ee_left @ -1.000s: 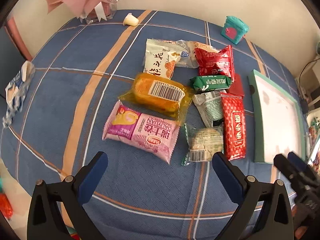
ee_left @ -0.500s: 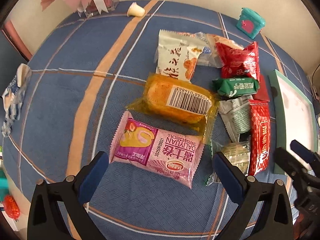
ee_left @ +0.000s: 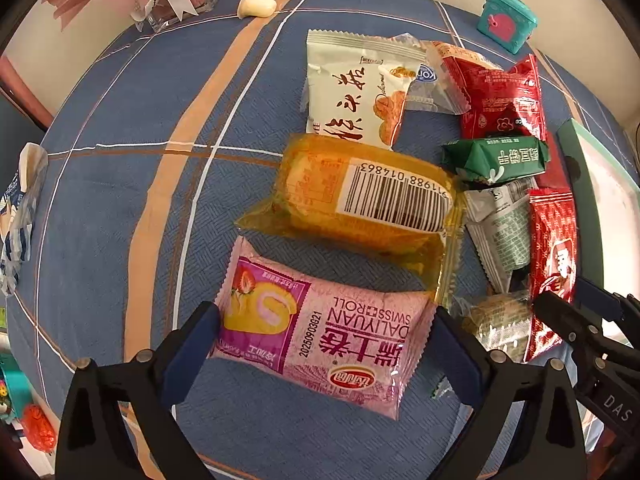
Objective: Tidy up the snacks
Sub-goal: 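Grasp the pink Swiss roll with the left tool while the right tool grasps the red cake pack, then carry both packs over the white tray and open both tools to drop them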
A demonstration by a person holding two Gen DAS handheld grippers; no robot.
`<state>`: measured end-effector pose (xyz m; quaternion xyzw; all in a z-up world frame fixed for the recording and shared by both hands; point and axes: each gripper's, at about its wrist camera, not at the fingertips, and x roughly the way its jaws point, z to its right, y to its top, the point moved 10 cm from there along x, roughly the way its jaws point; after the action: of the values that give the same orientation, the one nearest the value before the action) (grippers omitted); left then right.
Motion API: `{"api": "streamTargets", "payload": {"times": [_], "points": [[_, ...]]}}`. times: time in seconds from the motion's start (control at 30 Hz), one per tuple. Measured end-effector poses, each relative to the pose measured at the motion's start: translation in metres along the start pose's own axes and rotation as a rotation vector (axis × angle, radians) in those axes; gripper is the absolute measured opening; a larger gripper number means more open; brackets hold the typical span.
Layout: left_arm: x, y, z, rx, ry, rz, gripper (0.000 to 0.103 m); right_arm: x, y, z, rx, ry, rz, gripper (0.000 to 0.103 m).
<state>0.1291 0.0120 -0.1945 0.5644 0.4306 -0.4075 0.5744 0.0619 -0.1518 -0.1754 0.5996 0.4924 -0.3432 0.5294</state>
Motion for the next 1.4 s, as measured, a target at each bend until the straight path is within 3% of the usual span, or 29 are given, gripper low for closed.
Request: {"api": "streamTargets", "payload": {"times": [0.1, 0.5, 0.67, 0.8, 1.07, 1.4], "points": [[0.004, -0.004, 0.0, 0.002, 0.005, -0.003, 0.101, 0.007, 0.001, -0.007, -0.008, 0.015, -0.016, 0.066], [-0.004, -0.033, -0.011, 0.006, 0.012, -0.031, 0.094, 0.019, -0.007, -0.02, -0.078, -0.062, -0.013, 0.066], [-0.019, -0.04, -0.011, 0.001, 0.019, -0.042, 0.088, 0.016, -0.005, -0.019, -0.078, -0.07, -0.002, 0.051], [-0.028, -0.04, -0.011, -0.021, 0.014, -0.035, 0.085, 0.016, -0.004, -0.022, -0.08, -0.068, 0.003, 0.048], [-0.047, -0.044, -0.014, -0.064, 0.0, -0.018, 0.083, -0.018, 0.003, -0.022, -0.077, -0.049, 0.021, 0.048], [-0.094, -0.033, -0.02, -0.079, -0.003, 0.06, 0.083, -0.061, 0.006, -0.018, -0.077, -0.013, 0.077, 0.048]]}}
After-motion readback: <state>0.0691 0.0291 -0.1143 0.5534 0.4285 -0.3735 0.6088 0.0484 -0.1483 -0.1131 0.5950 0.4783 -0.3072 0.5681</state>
